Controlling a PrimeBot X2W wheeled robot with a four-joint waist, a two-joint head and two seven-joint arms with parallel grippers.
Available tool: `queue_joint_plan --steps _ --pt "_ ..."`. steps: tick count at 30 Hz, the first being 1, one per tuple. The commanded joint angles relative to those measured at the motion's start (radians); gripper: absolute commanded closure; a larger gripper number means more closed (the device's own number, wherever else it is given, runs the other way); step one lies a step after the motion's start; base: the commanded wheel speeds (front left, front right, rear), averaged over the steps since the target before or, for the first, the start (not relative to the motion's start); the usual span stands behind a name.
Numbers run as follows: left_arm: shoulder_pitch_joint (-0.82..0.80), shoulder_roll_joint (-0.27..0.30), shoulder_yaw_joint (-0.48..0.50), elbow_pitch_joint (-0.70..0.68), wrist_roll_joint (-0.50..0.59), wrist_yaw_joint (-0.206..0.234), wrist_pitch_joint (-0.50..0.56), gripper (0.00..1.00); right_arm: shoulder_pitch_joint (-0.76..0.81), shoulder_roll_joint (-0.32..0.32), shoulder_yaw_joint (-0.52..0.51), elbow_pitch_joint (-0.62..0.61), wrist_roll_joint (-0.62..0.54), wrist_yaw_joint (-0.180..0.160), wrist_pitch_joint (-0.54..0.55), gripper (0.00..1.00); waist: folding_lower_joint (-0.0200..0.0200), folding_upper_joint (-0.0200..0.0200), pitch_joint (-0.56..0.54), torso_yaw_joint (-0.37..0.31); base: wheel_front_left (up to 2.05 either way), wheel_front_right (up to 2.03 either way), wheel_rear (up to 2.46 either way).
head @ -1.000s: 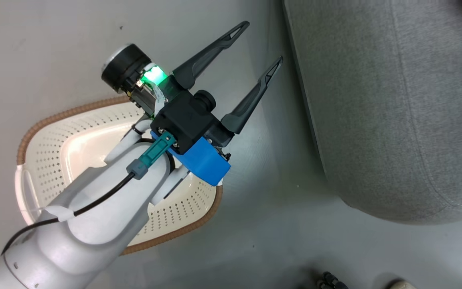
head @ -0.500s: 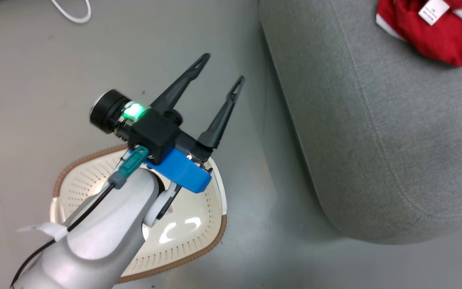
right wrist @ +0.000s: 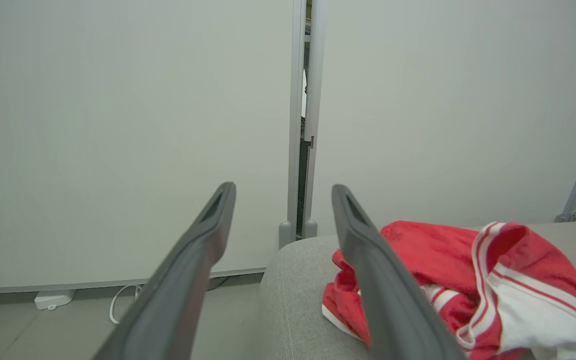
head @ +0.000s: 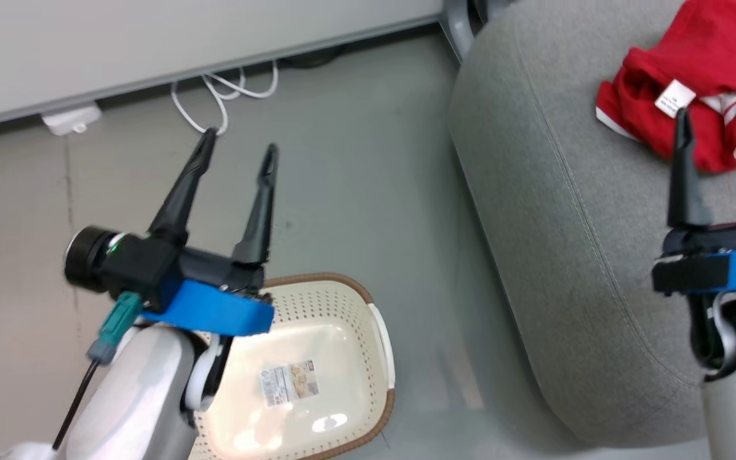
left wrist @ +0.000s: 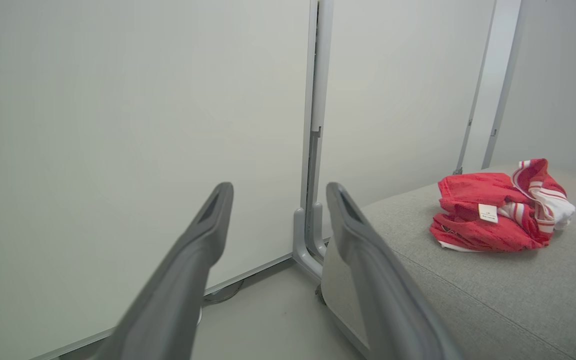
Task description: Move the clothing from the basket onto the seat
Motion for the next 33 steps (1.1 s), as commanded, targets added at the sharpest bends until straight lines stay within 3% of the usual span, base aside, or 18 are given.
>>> queue_joint_plan --steps 1,17,33 --pt "0.027 -0.007 0.028 -0.002 0.013 -0.007 -0.003 0.00 0.028 0.007 0.011 -0.008 0.000 0.001 -0.003 0.00 0.0002 0.0000 -0.040 0.033 0.00 0.00 0.00" --pt "0.257 -0.119 0.318 0.057 0.109 -0.084 -0.003 0.00 0.177 0.048 0.075 0.009 0.003 0.001 -0.003 0.00 0.0002 0.0000 -0.180 0.128 0.00 0.00 0.00" --pt "0.375 -0.179 0.406 0.104 0.169 -0.134 -0.003 0.00 0.311 0.088 0.089 0.033 0.000 0.001 -0.003 0.00 0.0002 0.0000 -0.265 0.168 0.00 0.00 0.00"
